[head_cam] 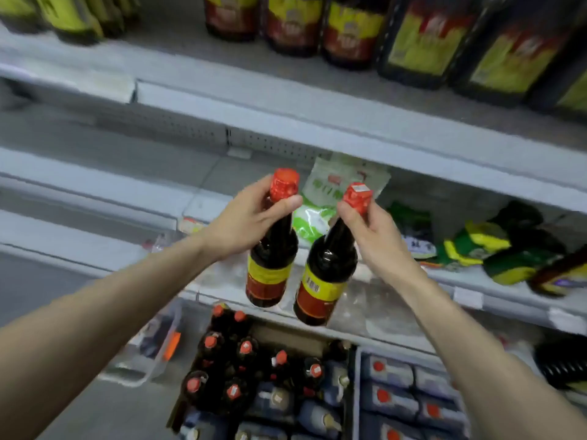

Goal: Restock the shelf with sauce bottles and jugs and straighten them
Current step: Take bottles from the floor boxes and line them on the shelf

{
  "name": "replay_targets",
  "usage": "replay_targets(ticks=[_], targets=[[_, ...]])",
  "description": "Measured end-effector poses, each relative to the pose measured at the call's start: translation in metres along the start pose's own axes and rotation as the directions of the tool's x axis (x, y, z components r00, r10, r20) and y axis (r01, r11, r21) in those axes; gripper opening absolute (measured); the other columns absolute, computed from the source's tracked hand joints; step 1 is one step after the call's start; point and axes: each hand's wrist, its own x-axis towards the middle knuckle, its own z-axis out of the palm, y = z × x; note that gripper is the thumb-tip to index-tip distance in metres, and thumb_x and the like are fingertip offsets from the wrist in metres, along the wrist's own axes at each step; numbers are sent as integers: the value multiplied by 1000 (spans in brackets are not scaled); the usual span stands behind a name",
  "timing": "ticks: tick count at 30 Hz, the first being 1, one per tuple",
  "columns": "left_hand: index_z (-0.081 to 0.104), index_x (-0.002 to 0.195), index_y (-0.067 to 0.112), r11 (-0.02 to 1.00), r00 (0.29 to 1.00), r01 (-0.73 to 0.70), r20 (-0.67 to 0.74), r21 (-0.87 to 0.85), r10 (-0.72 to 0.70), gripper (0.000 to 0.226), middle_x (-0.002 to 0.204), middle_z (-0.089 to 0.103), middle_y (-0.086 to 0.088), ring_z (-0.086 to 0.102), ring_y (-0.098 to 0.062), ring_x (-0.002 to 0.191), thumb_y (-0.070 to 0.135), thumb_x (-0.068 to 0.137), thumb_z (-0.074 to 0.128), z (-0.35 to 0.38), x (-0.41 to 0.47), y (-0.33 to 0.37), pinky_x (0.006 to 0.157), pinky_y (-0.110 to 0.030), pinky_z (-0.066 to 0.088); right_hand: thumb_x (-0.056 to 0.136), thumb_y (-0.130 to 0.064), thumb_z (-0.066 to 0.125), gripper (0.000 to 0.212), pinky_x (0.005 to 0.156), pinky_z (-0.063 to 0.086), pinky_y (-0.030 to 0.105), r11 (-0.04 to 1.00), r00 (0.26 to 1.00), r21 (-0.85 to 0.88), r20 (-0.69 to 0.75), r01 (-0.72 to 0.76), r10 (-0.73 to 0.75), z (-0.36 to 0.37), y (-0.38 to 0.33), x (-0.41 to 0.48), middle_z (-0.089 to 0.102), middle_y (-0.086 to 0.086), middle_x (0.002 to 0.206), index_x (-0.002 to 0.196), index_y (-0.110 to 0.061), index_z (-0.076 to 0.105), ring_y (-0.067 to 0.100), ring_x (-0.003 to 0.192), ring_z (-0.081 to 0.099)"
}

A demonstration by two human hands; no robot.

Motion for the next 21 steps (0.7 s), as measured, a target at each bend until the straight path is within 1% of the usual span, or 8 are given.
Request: replay_targets(ticks=[1, 3, 6, 9, 12, 15, 19, 21], targets=[[53, 84, 17, 1000, 1000, -20, 3, 10, 20, 18, 75, 56, 2, 48, -6, 71, 32, 92, 59, -8, 1, 28, 71, -30, 42, 92, -45, 56, 15, 88, 49, 27, 1000, 1000, 5, -5, 28, -28, -9, -27, -1, 69, -7, 92, 89, -32, 62, 3, 90, 64], [56, 92, 7, 996, 996, -84, -25, 36, 85, 27, 86, 65, -13, 57, -15, 78, 34, 93, 57, -27, 12, 91, 76, -35, 46, 86, -57, 57, 25, 87, 52, 46, 996, 995, 36, -42, 88, -86, -34, -90, 6, 70, -2, 83, 81, -33, 62, 20, 90, 68], [58, 88, 16, 982, 974, -189, -124, 24, 190, 29, 84, 70, -2, 63, -11, 78, 45, 91, 56, -58, 26, 189, 77, -30, 48, 82, -62, 53, 35, 77, 53, 40, 970, 970, 90, -112, 225, -215, -74, -193, 11, 63, -4, 71, 82, -27, 58, 18, 76, 67], [58, 86, 11, 949, 925, -313, -223, 17, 309, 27, 71, 68, 10, 60, 0, 69, 35, 97, 53, -83, 37, 281, 73, -17, 46, 78, -71, 46, 44, 85, 50, 46, 924, 914, 51, -178, 379, -365, -110, -286, 11, 63, -7, 78, 83, -29, 57, 21, 84, 64], [56, 88, 2, 918, 878, -396, -295, -9, 376, 34, 70, 64, 0, 60, -5, 64, 32, 99, 46, -97, 44, 354, 67, -17, 47, 81, -69, 42, 51, 89, 49, 53, 872, 851, 43, -244, 488, -464, -139, -359, 9, 61, 3, 79, 83, -21, 55, 34, 83, 62], [49, 89, 7, 873, 826, -485, -354, -50, 439, 29, 69, 58, -4, 59, -12, 61, 34, 99, 45, -110, 54, 411, 63, -24, 50, 83, -66, 45, 52, 78, 52, 48, 823, 803, 90, -302, 560, -514, -165, -418, 8, 56, 6, 70, 81, -15, 53, 28, 68, 59], [48, 86, 7, 808, 736, -589, -406, 9, 541, 27, 65, 56, -4, 56, -8, 53, 30, 100, 45, -125, 64, 467, 55, -20, 48, 72, -85, 45, 66, 89, 50, 56, 782, 741, 28, -342, 623, -578, -187, -474, 14, 60, 1, 77, 81, -20, 56, 27, 81, 61], [48, 88, 8, 777, 694, -627, -412, 57, 590, 26, 67, 56, -3, 56, -5, 54, 30, 100, 46, -130, 69, 483, 56, -17, 46, 68, -89, 44, 74, 89, 50, 57, 757, 707, 8, -363, 653, -607, -190, -492, 19, 60, 3, 78, 82, -17, 56, 27, 81, 60]])
